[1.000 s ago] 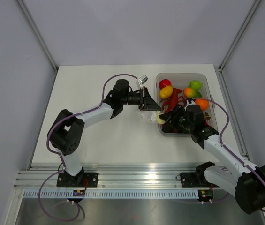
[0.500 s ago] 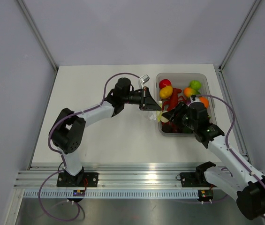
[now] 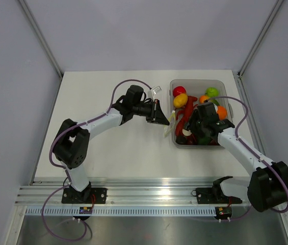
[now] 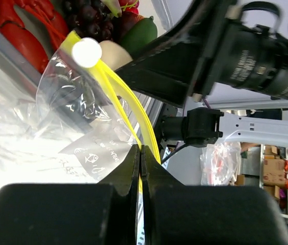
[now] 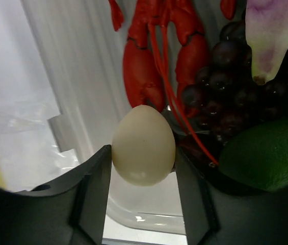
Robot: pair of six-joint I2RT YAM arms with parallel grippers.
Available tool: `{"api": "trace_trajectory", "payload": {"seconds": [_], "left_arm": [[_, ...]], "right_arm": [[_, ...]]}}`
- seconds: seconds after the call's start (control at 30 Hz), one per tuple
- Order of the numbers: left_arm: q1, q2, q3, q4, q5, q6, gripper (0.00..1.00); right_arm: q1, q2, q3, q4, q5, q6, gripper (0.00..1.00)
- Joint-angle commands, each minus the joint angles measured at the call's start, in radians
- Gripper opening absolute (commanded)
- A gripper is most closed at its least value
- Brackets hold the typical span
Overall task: Place the food in the zip-top bag and seal the zipper
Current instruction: Place the fake food in the bin.
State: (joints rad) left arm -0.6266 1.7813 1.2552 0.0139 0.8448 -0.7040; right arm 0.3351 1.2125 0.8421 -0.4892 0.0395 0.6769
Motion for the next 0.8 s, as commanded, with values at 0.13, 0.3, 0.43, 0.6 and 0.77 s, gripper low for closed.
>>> {"api": "trace_trajectory", "payload": {"seconds": [0.13,0.3,0.43,0.6,0.77], "left_arm": [[0.005,-0.069,0.029,-0.041,-0.035,0.081,0.00],[0.005,-0.077,0.026,-0.057,-0.042,0.098,0.00],[0.005,-0.085,0.021,-0.063,-0.050,0.104,0.00],[0.005,-0.088,0.019,-0.063,-0.053,0.103,0.00],[0.005,-0.092,0.020,-0.066,-0.055,0.106,0.00]], "right_arm": [[-0.005,0.068,0.103,-0.037,0.031,-0.089,0.82],[-0.005,0.006,0.160,-0.057,0.007,-0.085,0.77],[0.004,-0.065,0.169,-0.025,-0.099,-0.048,0.71],[0.073,-0.064,0.181,-0.009,-0.168,-0.031,0.73],[0.142,-0.004,0.172,0.024,-0.168,-0.019,0.71]]}}
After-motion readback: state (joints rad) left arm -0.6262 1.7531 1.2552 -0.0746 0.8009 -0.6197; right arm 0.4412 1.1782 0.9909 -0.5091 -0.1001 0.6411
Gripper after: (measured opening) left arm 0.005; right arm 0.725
